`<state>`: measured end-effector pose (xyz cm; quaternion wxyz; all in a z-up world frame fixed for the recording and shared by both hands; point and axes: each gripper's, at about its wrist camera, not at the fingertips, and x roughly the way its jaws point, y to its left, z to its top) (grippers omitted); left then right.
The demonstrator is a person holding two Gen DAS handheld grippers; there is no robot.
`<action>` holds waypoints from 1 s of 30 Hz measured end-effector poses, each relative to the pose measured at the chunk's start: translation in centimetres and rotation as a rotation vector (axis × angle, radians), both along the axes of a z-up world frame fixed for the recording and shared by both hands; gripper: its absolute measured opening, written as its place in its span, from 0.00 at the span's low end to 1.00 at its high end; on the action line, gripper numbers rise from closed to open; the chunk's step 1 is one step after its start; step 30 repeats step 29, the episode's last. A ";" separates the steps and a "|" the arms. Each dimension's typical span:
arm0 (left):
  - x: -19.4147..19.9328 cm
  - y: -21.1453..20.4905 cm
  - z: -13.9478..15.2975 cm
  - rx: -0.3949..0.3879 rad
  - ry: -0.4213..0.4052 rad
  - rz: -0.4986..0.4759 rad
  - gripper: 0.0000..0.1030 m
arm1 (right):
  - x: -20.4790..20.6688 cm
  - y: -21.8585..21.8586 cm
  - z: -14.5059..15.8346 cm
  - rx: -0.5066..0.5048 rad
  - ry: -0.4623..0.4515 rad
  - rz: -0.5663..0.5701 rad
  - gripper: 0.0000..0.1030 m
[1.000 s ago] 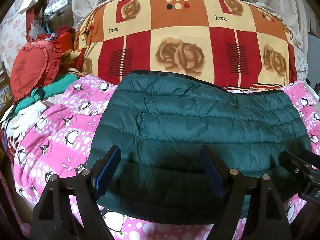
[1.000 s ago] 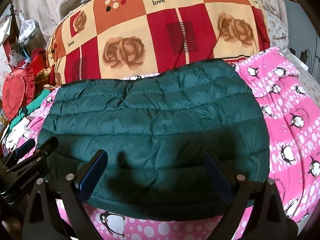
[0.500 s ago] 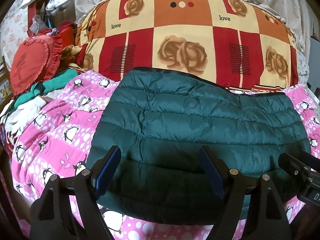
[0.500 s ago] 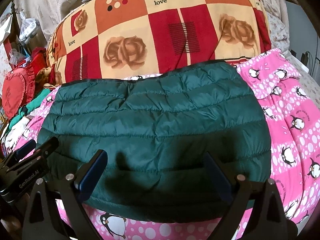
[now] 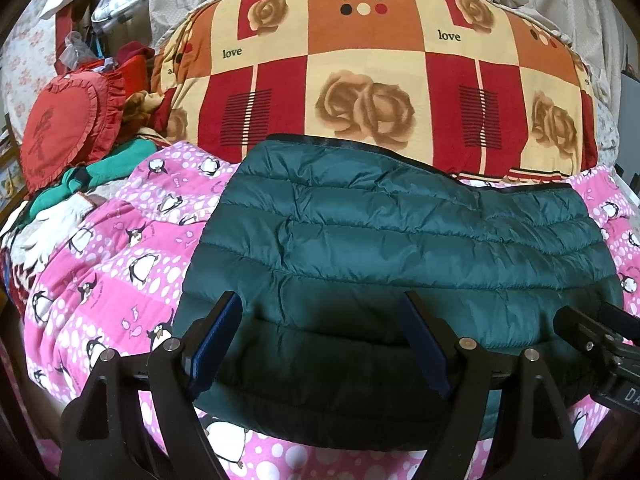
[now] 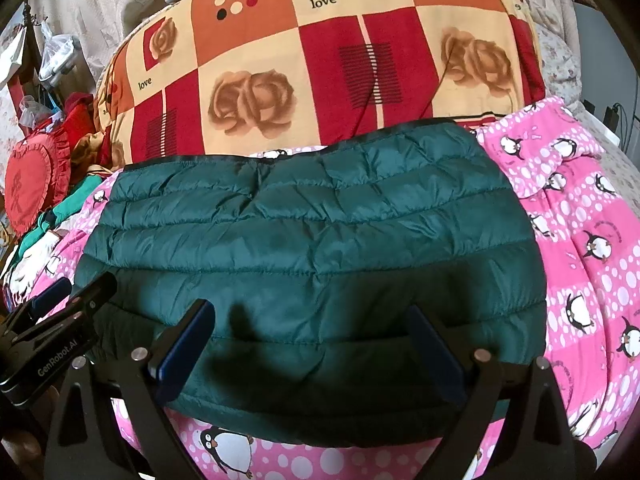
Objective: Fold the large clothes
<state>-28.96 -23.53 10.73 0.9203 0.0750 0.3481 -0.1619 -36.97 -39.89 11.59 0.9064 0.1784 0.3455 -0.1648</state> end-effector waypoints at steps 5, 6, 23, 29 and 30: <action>0.1 0.0 0.0 0.003 0.002 -0.001 0.48 | 0.1 -0.1 -0.1 0.002 0.000 0.003 0.96; 0.1 0.0 -0.1 0.004 0.003 -0.001 0.48 | 0.2 0.0 -0.1 0.001 0.000 0.004 0.96; 0.8 -0.6 -0.3 0.015 0.009 -0.010 0.48 | 0.8 -0.6 -0.2 0.003 0.007 0.008 0.96; 1.8 0.2 0.2 -0.006 0.017 -0.007 0.48 | 1.3 -1.5 -0.2 0.026 -0.003 0.026 0.96; 1.8 0.2 0.2 -0.006 0.017 -0.007 0.48 | 1.3 -1.5 -0.2 0.026 -0.003 0.026 0.96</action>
